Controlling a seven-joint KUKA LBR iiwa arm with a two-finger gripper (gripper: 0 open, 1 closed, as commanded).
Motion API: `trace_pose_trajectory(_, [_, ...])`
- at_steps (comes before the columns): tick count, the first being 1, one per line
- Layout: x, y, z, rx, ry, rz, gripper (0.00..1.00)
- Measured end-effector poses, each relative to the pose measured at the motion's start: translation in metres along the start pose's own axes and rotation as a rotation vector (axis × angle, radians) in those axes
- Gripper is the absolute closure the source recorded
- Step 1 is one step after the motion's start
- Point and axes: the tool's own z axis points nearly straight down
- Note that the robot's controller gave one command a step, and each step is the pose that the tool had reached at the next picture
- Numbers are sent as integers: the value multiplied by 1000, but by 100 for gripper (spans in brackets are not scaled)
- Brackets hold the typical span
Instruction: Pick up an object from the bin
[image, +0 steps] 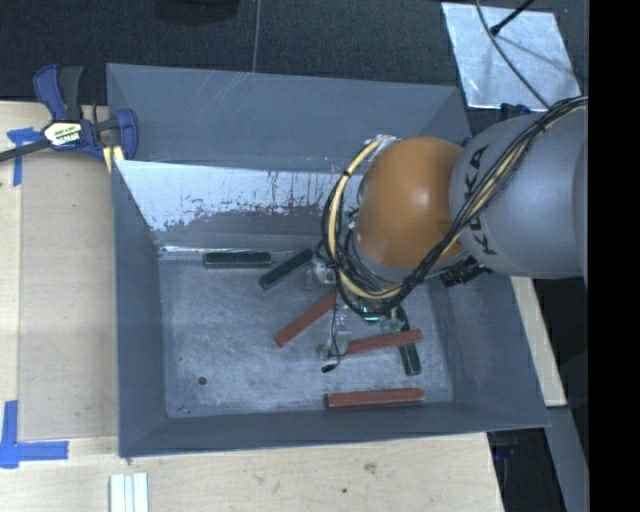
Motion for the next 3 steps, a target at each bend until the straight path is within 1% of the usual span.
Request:
trace_pose_trajectory(1, [-30,28,66,0,-4,-150,0])
trace_pose_trajectory(2, [-31,27,63,-1,-8,-147,100])
trace_pose_trajectory(3, [-34,29,-93,0,-12,-189,100])
